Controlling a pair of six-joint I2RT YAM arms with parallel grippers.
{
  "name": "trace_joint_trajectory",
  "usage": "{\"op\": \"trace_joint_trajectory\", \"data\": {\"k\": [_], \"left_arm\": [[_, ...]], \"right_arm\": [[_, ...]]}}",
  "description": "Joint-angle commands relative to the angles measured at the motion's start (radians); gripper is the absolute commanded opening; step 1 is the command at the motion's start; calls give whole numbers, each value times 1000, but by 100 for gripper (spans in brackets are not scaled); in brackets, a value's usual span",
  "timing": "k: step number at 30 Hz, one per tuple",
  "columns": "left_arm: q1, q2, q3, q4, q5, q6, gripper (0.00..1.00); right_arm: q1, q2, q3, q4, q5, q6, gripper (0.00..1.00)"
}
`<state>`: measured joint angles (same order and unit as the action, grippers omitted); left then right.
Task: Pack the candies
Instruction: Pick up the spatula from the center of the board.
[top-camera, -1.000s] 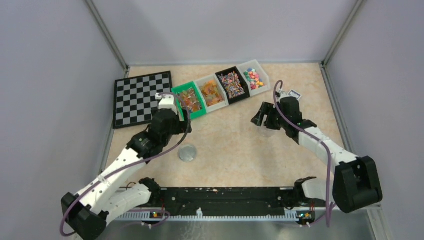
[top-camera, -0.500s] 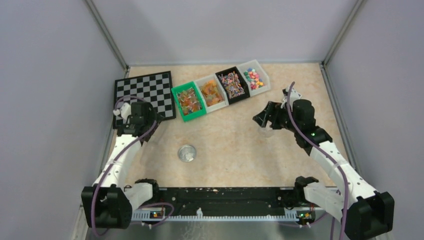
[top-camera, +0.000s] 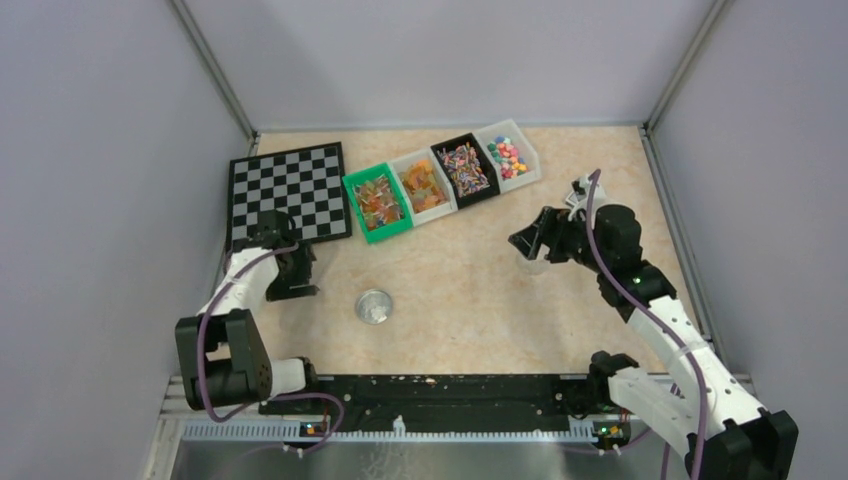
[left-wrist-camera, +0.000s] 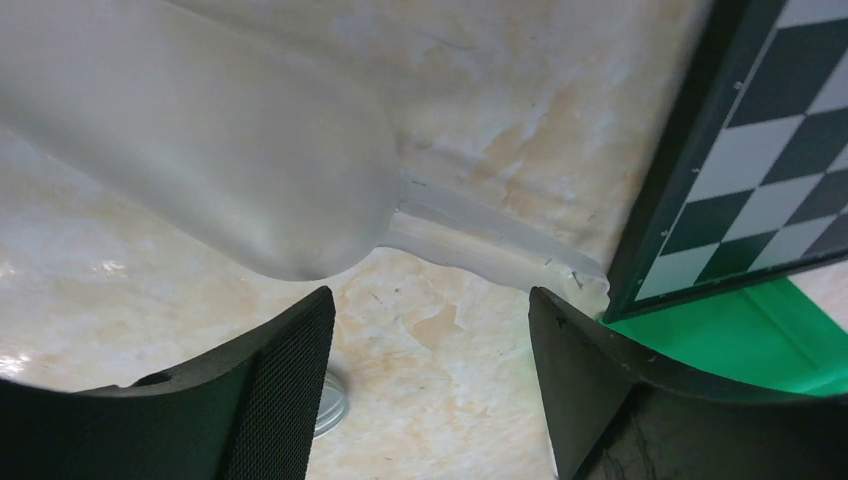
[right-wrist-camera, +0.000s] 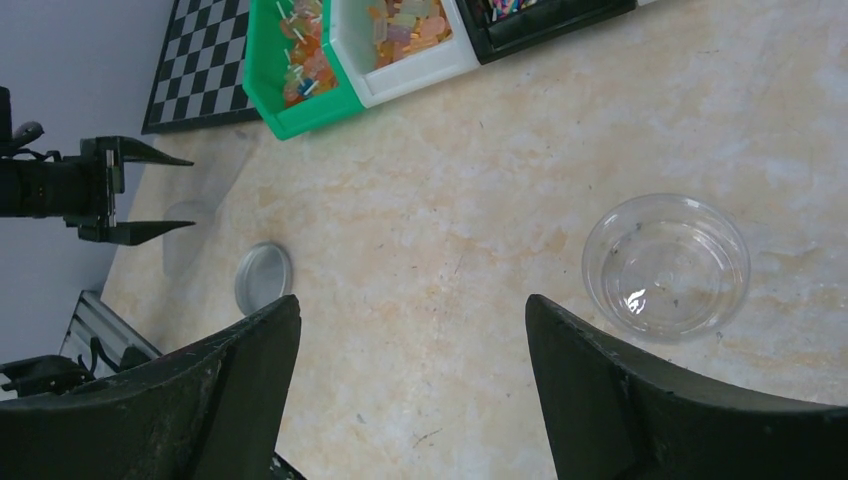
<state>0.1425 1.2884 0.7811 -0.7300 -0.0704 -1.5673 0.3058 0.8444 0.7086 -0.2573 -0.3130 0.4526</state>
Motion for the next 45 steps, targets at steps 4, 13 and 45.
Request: {"op": "trace_joint_trajectory", "data": {"k": [4, 13, 45], "left_arm": [[6, 101, 48, 11, 47, -208, 75], [6, 221, 102, -38, 35, -233, 67], [13, -34, 117, -114, 33, -26, 0]], "right_arm": [[9, -47, -9, 3, 0, -2, 81], [9, -44, 17, -19, 5, -7, 81], [9, -103, -28, 47, -60, 94, 80]]}}
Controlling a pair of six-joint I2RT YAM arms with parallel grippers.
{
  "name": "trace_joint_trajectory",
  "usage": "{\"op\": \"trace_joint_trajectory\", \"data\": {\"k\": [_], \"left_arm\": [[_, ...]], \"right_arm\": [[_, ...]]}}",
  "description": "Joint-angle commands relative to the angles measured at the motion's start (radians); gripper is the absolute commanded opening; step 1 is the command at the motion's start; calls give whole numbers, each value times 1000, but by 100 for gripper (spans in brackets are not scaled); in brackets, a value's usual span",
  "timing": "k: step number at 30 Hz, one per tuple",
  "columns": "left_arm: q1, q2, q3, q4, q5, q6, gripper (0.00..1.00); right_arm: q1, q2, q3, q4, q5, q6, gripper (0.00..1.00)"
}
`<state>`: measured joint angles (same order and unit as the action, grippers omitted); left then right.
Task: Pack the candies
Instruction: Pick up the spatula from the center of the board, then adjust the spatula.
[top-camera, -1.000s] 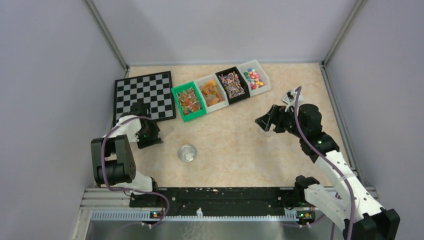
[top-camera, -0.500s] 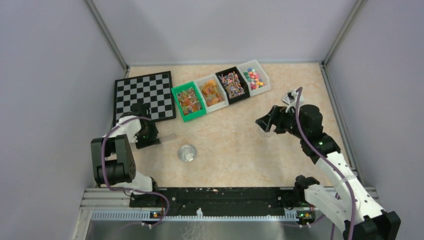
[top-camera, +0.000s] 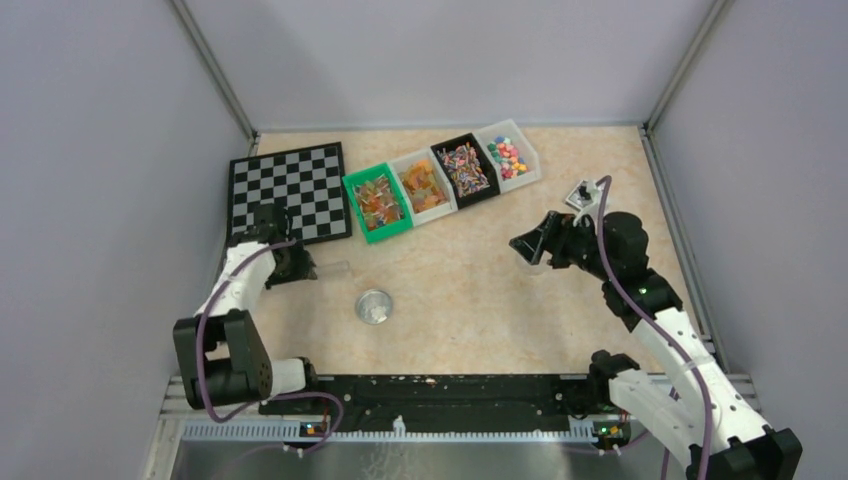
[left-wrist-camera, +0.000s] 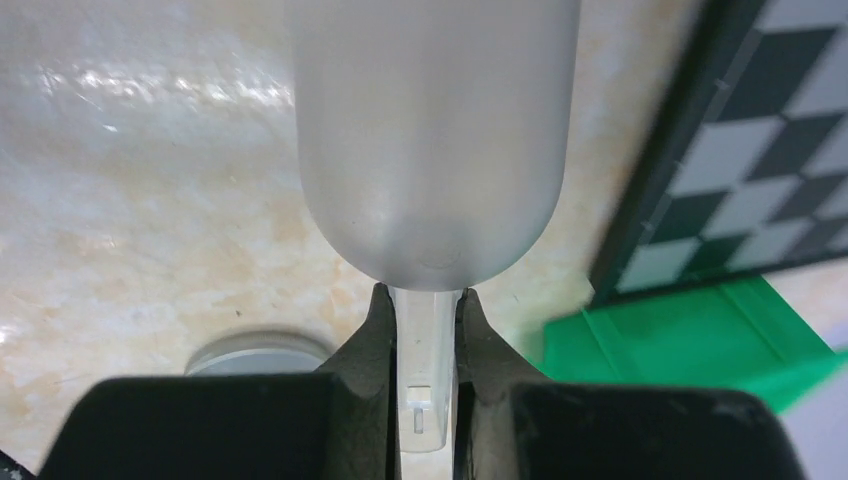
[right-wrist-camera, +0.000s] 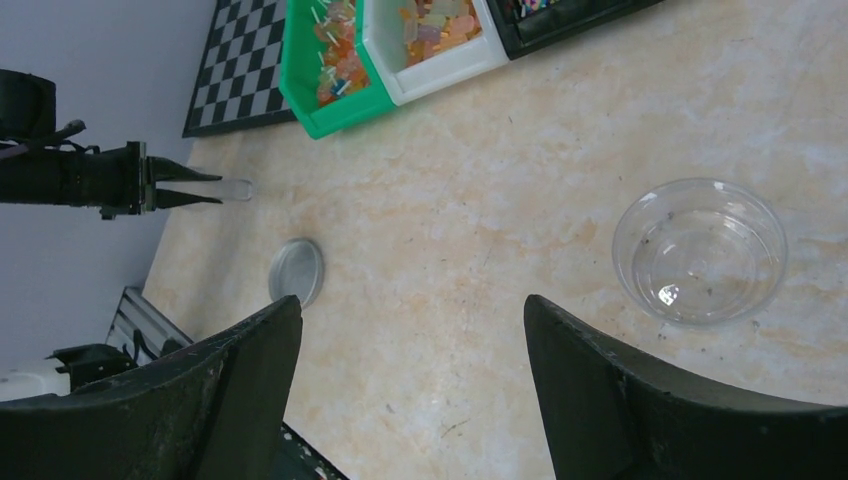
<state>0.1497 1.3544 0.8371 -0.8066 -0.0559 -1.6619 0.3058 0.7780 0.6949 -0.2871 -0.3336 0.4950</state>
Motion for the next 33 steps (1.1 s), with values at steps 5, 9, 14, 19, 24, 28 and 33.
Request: {"op": "trace_joint_trajectory", "data": {"k": [5, 9, 14, 19, 24, 28, 33], "left_arm": [[4, -209, 49, 40, 110, 180, 0], [-22, -339, -51, 403, 311, 389, 0], [-48, -443, -223, 984, 573, 357, 3], [-229, -436, -322, 1470, 620, 315, 2], [-365, -363, -326, 1808, 715, 353, 0], [-397, -324, -340, 1996, 797, 338, 0], [-426, -324, -396, 2137, 797, 333, 0]], "right_arm": [[9, -66, -73, 219, -140, 161, 80], [39, -79, -157, 407, -192, 295, 83], [225, -57, -170, 496, -26, 290, 85], [385, 40, -178, 731, 91, 265, 85], [511, 195, -78, 797, 162, 195, 82], [549, 286, -40, 871, 166, 196, 71], [560, 362, -32, 1011, 91, 256, 61]]}}
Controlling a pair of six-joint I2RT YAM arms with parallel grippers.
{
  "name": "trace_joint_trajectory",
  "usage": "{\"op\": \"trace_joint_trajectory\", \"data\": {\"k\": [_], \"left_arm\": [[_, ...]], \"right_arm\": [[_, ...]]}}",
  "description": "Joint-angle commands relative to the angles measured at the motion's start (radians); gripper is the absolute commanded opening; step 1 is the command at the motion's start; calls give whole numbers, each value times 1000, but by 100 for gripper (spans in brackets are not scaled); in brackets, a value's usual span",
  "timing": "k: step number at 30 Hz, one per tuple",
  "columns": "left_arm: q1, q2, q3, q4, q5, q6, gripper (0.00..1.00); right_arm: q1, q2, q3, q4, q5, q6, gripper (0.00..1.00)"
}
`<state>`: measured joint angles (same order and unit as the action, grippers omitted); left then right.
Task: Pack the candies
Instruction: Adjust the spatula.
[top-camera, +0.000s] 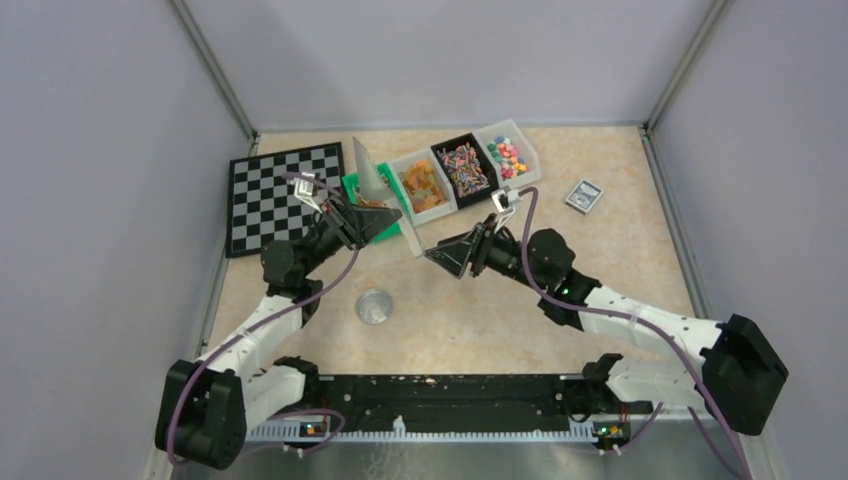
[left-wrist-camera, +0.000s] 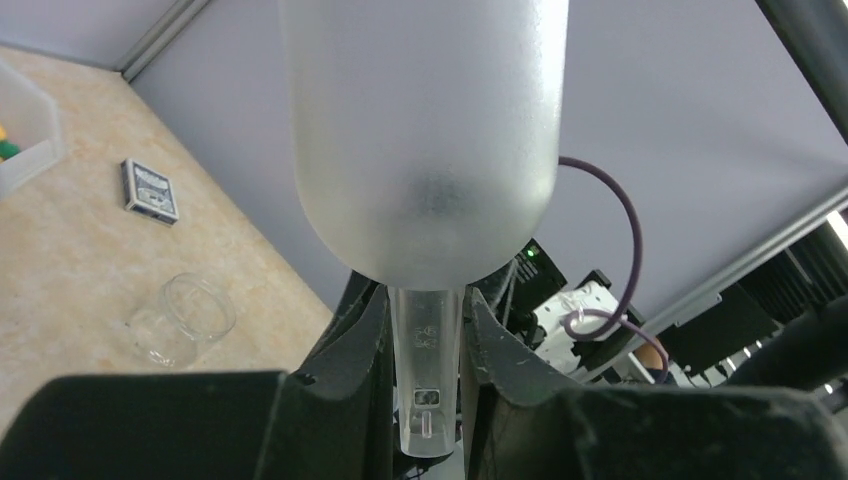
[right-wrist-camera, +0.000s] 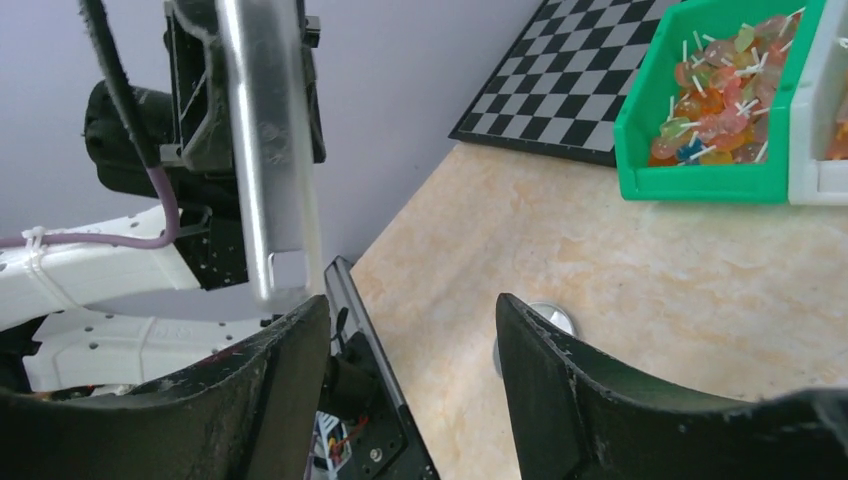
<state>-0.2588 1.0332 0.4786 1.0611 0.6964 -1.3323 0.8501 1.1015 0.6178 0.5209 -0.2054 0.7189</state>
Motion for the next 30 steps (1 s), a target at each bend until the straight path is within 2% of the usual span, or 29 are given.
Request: {"op": "trace_joint_trajectory", "data": {"k": [1, 3, 7, 10, 12, 15, 19, 22, 26, 29, 30], "left_arm": [[-19, -3, -47, 287, 44, 5, 0], [-24, -3, -56, 302, 44, 8, 0], [-34, 12, -48, 302, 70, 18, 0], [-36, 23, -48, 302, 84, 13, 0], [-35, 27, -48, 282, 88, 5, 0], [-37, 40, -39, 229, 99, -63, 0], [-38, 78, 22, 164, 257, -144, 0], [-61, 77, 35, 157, 366, -160, 0], [-101, 24, 46, 89, 475, -124, 0], [-122, -32, 65, -52, 507, -36, 0], [-126, -52, 74, -102, 511, -6, 0]], "right_arm": [[19, 50, 43, 232, -51, 46, 61], [29, 69, 46, 268, -63, 59, 62], [50, 101, 61, 294, -62, 54, 73], [58, 114, 57, 346, -79, 65, 73], [59, 117, 53, 370, -88, 69, 69], [60, 69, 46, 280, -63, 4, 68], [53, -123, -11, 108, 100, -164, 81], [34, -225, 0, 38, 106, -244, 86], [22, -240, 75, -70, 68, -288, 85], [-23, -213, 94, -48, -8, -178, 79], [-58, -200, 87, 11, -43, -127, 76]]}}
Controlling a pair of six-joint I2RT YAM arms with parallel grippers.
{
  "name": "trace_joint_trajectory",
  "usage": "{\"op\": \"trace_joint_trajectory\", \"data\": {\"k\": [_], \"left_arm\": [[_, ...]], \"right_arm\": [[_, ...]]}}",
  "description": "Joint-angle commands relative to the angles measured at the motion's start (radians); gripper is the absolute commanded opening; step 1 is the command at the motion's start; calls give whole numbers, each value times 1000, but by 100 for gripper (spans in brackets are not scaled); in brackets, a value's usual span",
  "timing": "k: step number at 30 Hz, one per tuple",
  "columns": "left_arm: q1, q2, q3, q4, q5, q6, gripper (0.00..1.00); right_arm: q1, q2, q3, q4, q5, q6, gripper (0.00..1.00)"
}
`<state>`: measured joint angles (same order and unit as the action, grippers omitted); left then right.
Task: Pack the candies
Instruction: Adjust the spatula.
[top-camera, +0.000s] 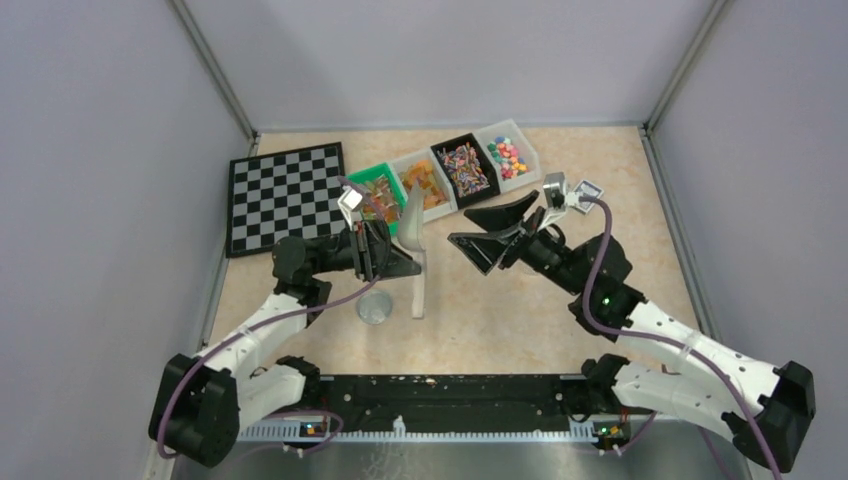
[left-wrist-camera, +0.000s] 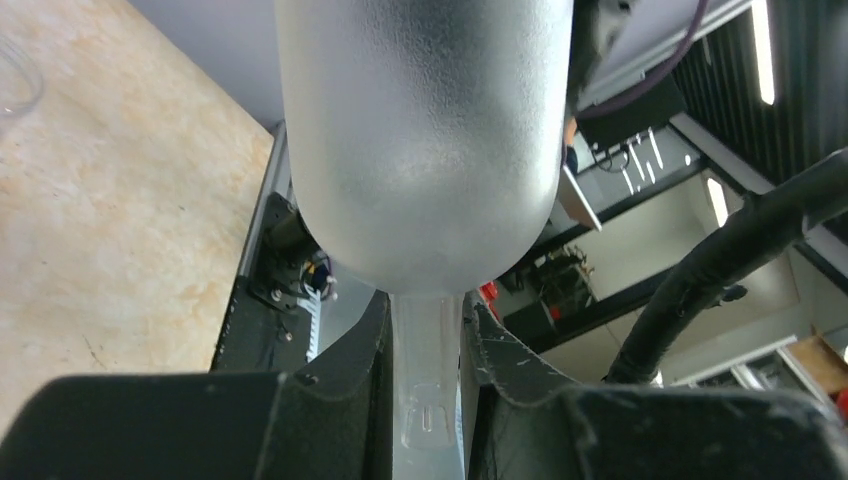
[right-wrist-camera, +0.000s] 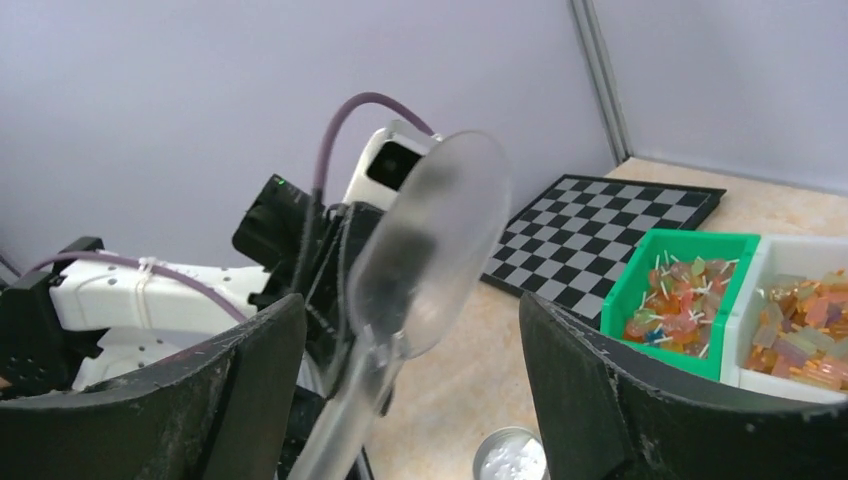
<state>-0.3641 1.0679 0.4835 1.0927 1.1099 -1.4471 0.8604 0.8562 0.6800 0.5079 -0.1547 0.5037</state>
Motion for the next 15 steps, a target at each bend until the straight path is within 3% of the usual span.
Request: {"op": "trace_joint_trajectory", "data": {"k": [1, 4, 15], "left_arm": [[-28, -103, 76, -170, 100, 134, 0], [-52, -130, 97, -243, 120, 181, 0], [-143, -118, 108, -285, 127, 220, 0]], "right_arm": [[-90, 71, 18, 74, -134, 146, 74], [-115, 130, 20, 184, -212, 238, 67], [-116, 231, 43, 281, -276, 274, 66]]}}
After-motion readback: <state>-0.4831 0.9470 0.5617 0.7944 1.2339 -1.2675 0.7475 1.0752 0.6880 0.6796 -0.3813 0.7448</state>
